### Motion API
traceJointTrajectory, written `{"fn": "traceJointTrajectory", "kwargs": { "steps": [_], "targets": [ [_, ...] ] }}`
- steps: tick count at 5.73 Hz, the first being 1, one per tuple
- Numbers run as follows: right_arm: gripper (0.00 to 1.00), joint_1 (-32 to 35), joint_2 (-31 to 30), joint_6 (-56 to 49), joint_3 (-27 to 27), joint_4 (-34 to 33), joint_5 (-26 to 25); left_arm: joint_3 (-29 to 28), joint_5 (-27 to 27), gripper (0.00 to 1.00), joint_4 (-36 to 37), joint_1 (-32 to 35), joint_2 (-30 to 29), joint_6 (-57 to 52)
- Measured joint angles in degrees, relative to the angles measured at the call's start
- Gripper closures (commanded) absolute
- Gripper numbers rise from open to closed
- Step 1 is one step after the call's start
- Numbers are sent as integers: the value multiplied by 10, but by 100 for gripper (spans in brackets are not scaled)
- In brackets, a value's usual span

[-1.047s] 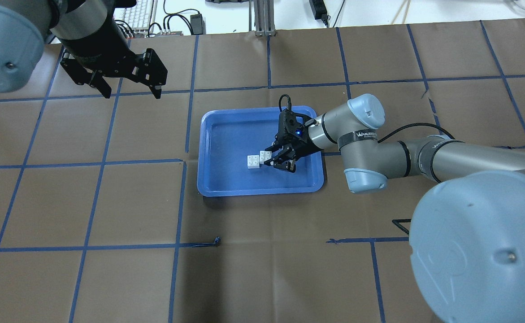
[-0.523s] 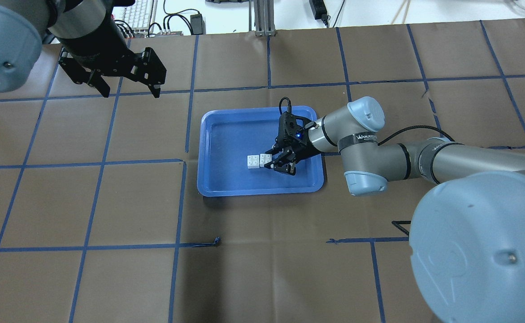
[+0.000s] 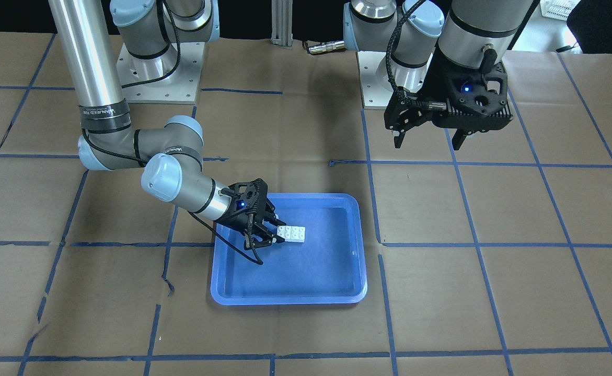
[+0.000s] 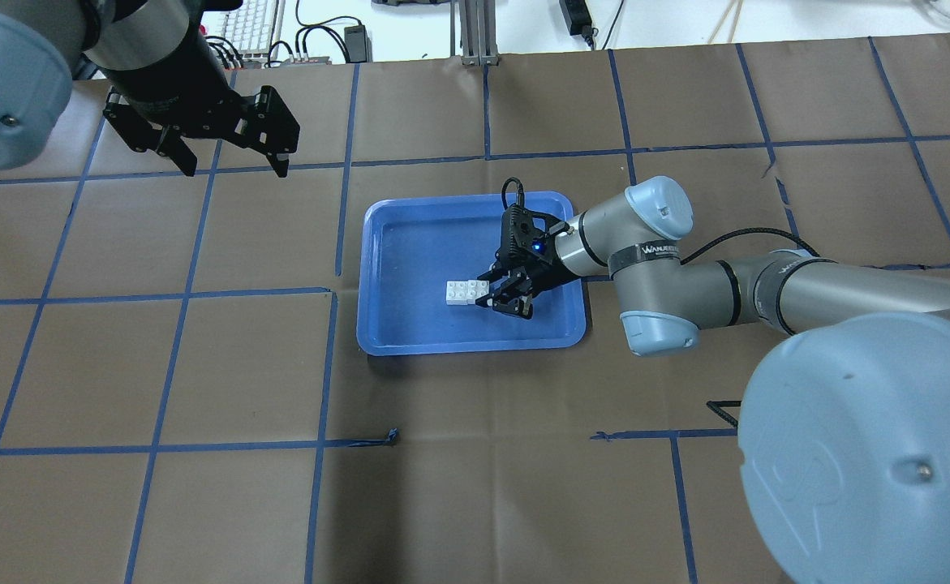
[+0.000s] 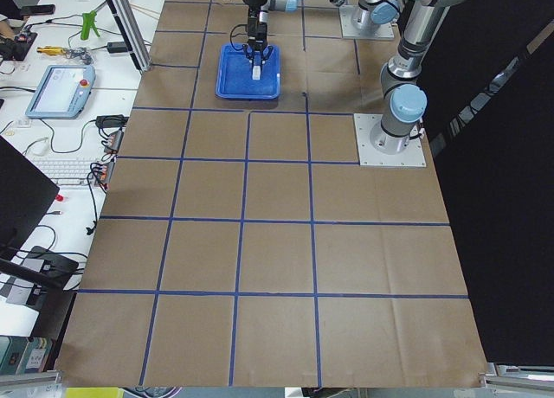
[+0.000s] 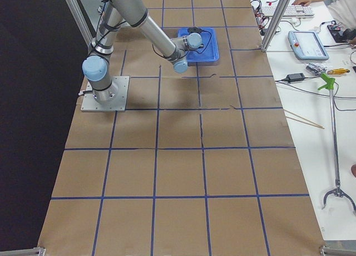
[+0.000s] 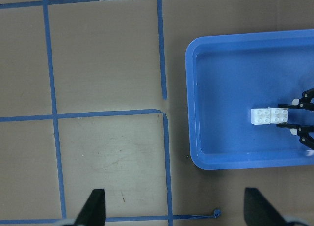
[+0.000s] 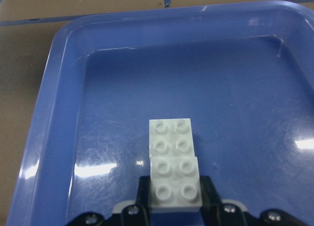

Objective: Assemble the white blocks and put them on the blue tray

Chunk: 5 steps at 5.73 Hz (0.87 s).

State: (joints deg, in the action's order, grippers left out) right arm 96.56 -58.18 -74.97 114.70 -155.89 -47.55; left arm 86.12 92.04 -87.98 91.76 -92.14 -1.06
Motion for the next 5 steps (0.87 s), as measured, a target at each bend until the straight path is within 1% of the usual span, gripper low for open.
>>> {"fn": "traceJointTrajectory", "kwargs": {
  "steps": [2,3,4,5],
  "targets": [
    [68,0,0,0,0,1,0,0,-1,1,0,0,0,0],
    [55,0,0,0,0,1,0,0,-3,1,0,-1,0,0],
    [52,0,0,0,0,1,0,0,-4,1,0,-2,0,0],
    [52,0,1,0,0,1,0,0,-2,1,0,-2,0,0]
  ]
}}
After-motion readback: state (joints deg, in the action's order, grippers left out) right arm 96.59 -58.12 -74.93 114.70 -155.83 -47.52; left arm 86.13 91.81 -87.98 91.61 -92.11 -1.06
